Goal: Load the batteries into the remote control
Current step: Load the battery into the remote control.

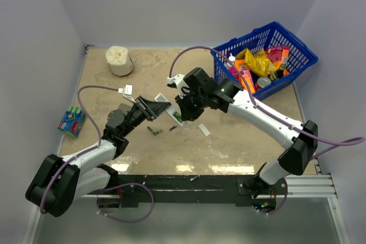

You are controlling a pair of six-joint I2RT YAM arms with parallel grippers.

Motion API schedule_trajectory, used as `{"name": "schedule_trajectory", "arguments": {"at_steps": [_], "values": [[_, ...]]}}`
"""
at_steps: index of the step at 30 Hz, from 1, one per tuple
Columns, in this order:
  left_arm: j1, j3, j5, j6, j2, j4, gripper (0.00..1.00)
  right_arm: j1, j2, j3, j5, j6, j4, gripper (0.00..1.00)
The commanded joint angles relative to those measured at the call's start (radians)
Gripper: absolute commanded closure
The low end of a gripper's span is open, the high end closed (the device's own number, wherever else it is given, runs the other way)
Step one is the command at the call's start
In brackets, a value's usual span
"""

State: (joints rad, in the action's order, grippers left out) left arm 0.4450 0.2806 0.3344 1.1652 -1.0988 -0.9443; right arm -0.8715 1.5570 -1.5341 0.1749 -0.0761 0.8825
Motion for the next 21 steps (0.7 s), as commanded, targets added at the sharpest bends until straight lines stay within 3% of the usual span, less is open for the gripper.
{"name": "schedule_trajectory", "arguments": {"at_steps": [1, 21], "values": [[-0.006, 0.028, 0.006, 0.019, -0.006, -0.099, 1.00, -0.007, 0.006, -0.047, 0.021, 0.018, 0.016, 1.00], [-0.005, 0.012, -0.005, 0.074, -0.006, -0.117, 1.00, -0.020, 0.038, -0.081, -0.064, -0.042, 0.026, 0.98]]}}
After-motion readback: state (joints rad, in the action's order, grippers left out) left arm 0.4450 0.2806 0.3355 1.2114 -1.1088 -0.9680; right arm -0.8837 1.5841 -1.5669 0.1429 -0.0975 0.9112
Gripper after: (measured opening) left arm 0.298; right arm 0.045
